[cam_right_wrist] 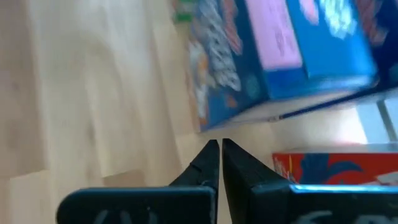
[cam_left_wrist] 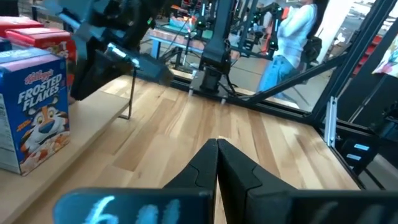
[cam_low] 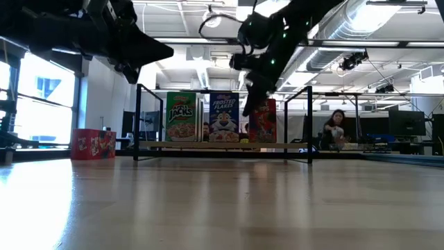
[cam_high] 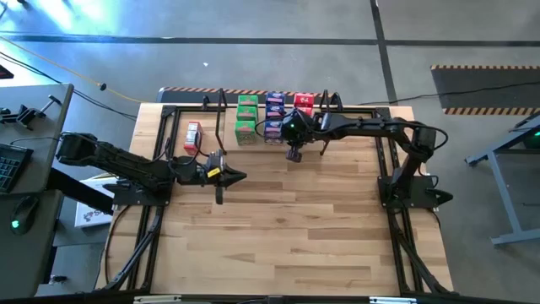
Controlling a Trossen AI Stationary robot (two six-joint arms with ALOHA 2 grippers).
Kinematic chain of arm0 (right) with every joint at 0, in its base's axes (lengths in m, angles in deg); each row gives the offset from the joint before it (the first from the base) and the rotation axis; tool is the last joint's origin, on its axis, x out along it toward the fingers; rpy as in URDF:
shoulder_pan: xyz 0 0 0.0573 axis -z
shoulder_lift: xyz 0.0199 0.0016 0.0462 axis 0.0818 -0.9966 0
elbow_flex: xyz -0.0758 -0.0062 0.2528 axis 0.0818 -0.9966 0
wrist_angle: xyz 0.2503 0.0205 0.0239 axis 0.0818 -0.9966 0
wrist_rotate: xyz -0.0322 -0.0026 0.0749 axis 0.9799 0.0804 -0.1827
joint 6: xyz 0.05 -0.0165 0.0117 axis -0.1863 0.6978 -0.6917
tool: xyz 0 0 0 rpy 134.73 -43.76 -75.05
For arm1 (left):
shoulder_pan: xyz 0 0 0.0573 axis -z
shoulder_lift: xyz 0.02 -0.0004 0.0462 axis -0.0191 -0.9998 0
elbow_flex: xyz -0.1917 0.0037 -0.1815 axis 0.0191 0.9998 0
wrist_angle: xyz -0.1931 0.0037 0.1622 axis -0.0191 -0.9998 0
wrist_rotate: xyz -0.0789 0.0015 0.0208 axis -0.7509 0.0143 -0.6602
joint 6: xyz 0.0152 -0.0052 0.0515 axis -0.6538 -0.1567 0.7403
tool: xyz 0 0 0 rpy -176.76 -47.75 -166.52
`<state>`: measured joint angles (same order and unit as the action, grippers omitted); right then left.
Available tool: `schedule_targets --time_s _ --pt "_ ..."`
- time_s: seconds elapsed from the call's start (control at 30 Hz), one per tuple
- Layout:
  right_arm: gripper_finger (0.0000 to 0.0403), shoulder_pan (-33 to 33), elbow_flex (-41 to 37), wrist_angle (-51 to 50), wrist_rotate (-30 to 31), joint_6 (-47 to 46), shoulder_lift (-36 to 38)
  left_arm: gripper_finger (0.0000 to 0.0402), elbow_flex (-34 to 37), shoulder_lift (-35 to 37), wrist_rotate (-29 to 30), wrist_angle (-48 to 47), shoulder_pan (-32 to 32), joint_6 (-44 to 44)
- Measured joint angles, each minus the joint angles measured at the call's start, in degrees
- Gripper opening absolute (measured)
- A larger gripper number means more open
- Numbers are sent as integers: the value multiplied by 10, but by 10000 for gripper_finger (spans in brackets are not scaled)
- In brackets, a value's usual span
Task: Stack cereal on shelf
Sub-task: Put the blue cereal box on the shelf aligned with the blue cereal box, then put the red cereal box on the shelf aligned with the red cereal box
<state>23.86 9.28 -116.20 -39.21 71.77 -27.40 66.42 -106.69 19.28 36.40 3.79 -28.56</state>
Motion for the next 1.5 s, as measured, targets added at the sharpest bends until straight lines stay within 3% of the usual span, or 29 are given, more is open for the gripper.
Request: schedule_targets --time_s 0.1,0.2,0.43,0.57,0.73,0.87,1.03,1.27,1.5 --pt "0 -20 2 -18 8 13 36 0 -39 32 -4 -89 -4 13" --pt "0 -40 -27 11 13 12 87 0 -100 79 19 -274 -13 25" --pt "0 -81 -189 145 9 -38 189 0 -295 159 133 -708 -56 -23" --pt "0 -104 -243 185 21 -50 227 0 -424 147 146 -964 -131 -84" --pt "0 -120 -254 194 30 -47 245 0 -553 86 100 -1141 -253 -67" --pt "0 -122 -254 197 30 -46 248 4 -599 31 46 -1192 -345 -29" --pt "0 -124 -254 184 27 -48 247 39 -568 -12 -1 -1203 -399 -15" --pt "0 -137 -254 178 27 -40 247 129 -461 -28 1 -1177 -405 -9" --pt "0 -141 -254 176 25 -33 247 195 -369 -28 44 -1135 -417 -9"
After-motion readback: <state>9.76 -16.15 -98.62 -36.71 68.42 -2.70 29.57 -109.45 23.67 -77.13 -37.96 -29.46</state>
